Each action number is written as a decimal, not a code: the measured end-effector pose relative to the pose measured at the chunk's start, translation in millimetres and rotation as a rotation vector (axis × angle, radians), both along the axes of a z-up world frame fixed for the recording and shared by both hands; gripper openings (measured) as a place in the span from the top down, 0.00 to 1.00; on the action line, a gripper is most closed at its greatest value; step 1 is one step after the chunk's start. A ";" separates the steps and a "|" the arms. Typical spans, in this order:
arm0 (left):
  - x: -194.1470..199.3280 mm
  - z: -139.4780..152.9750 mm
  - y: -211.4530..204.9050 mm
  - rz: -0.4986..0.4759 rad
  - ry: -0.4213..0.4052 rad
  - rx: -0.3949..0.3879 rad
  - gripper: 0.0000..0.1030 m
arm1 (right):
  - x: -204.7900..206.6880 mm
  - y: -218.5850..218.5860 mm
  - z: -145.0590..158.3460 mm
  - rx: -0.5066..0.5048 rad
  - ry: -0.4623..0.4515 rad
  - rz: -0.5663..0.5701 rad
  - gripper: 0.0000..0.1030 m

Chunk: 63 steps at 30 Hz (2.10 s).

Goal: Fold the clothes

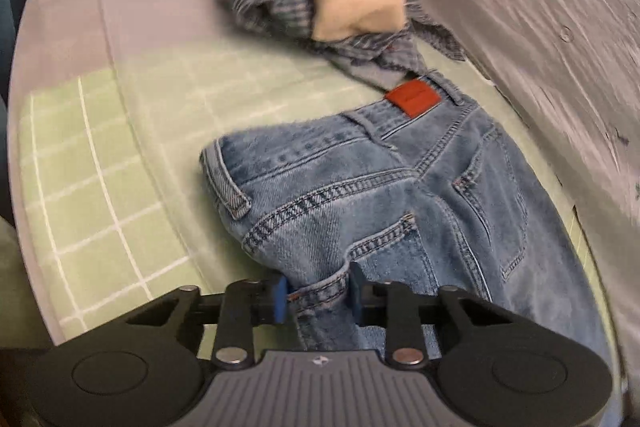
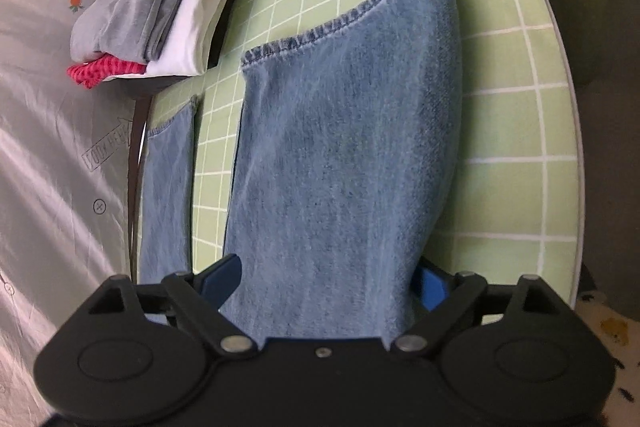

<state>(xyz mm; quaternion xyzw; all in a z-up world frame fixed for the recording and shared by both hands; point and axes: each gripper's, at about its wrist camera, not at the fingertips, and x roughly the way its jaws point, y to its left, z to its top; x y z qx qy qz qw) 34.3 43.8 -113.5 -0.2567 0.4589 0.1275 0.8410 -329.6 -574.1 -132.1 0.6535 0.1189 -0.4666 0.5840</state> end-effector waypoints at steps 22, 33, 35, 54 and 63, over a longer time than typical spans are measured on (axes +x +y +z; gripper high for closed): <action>-3.7 -7.8 10.5 0.152 -0.082 -0.173 0.87 | -22.9 -7.0 2.5 -0.051 -0.050 -0.031 0.96; -61.6 91.0 30.5 0.227 -0.230 -0.222 0.89 | -55.5 1.1 74.7 -0.156 -0.155 -0.033 0.98; -70.2 119.1 28.4 0.202 -0.279 -0.191 0.89 | -58.6 0.7 105.4 -0.216 -0.177 0.011 0.98; -62.6 107.1 5.7 0.265 -0.216 -0.128 0.89 | -9.9 -31.5 135.0 -0.349 -0.097 0.133 0.98; 42.2 90.9 -21.1 0.258 -0.222 -0.137 0.84 | 127.9 -100.1 148.0 -0.376 -0.008 0.267 0.98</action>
